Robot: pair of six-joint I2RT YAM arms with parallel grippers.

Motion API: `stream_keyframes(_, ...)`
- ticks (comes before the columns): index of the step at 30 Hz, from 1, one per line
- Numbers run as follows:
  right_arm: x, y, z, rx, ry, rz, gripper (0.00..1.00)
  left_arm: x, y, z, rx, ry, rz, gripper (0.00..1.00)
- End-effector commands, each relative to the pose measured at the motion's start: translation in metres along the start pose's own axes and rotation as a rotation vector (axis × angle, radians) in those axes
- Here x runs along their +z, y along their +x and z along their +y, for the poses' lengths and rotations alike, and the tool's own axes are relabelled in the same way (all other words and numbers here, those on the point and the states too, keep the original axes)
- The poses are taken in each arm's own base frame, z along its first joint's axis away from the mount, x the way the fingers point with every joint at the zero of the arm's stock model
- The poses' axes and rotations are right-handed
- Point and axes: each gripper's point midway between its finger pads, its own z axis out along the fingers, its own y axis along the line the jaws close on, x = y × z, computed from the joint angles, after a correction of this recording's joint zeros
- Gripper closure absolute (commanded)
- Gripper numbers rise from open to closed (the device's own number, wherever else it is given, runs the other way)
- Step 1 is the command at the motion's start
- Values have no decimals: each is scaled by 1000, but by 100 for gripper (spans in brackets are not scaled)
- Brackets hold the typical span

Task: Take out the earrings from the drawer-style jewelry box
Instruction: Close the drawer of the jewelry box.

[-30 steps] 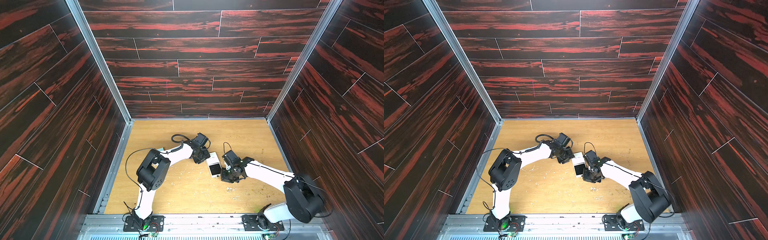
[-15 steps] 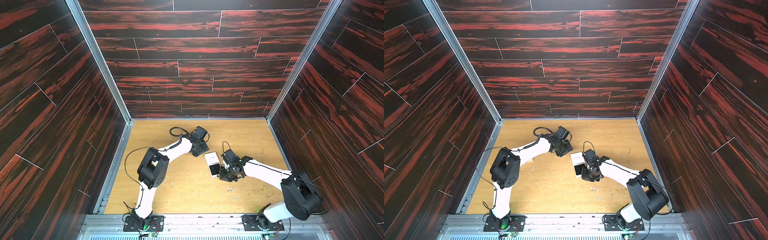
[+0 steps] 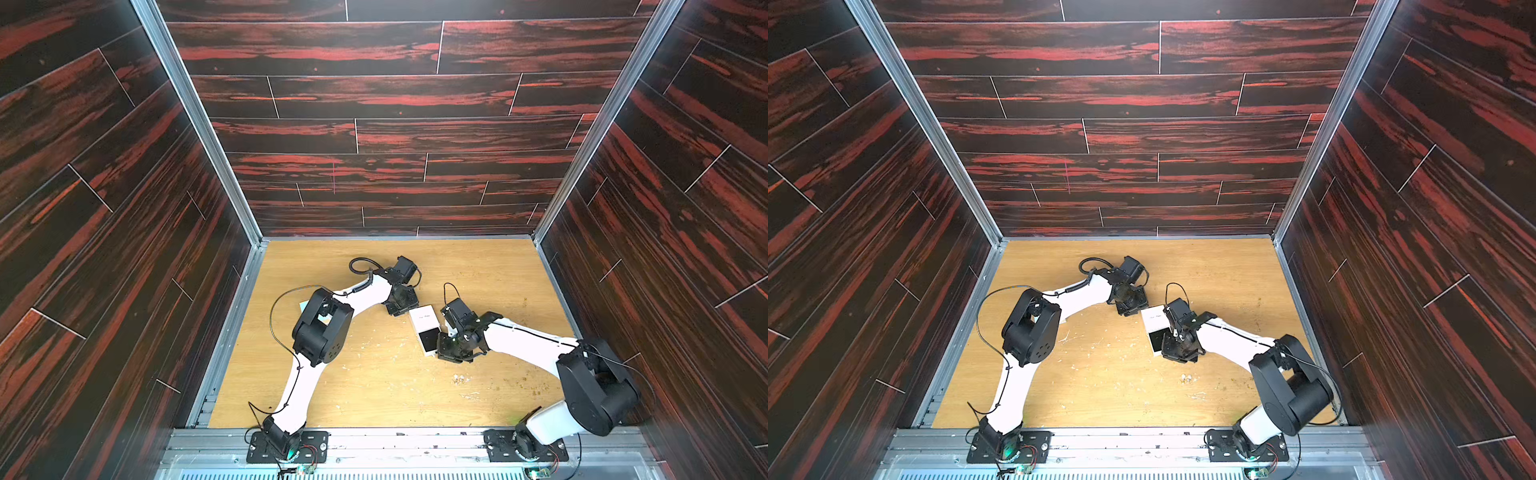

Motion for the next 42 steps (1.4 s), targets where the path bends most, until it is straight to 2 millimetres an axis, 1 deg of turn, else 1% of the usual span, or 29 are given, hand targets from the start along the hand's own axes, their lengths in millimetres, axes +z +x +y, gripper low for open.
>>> stream_keyframes(1,-1,-10,7,-5,-5,-15,83,-4,4,-7,30,27,13,54)
stream_keyframes(13,2,-27,10,-5,-3,-31,83,-2,7,-5,28,32,24,54)
stream_keyframes(19,-1,-34,9,-28,10,-38,83,0,8,-5,56,26,35,54)
stream_keyframes(22,-4,-31,8,-43,10,-32,84,-2,2,-8,100,17,21,53)
stream_keyframes(23,-5,-30,7,-42,10,-31,84,-2,4,-3,108,-5,37,53)
stream_keyframes(26,-5,-26,0,-37,20,-30,83,-1,2,-7,142,-4,48,52)
stream_keyframes(28,-3,-28,-2,-26,12,-30,84,1,4,-8,144,2,58,52)
stream_keyframes(33,0,-39,8,-33,-7,-35,84,5,9,-7,123,18,68,52)
stream_keyframes(42,2,-62,19,-55,-13,-70,84,5,13,-4,104,18,77,53)
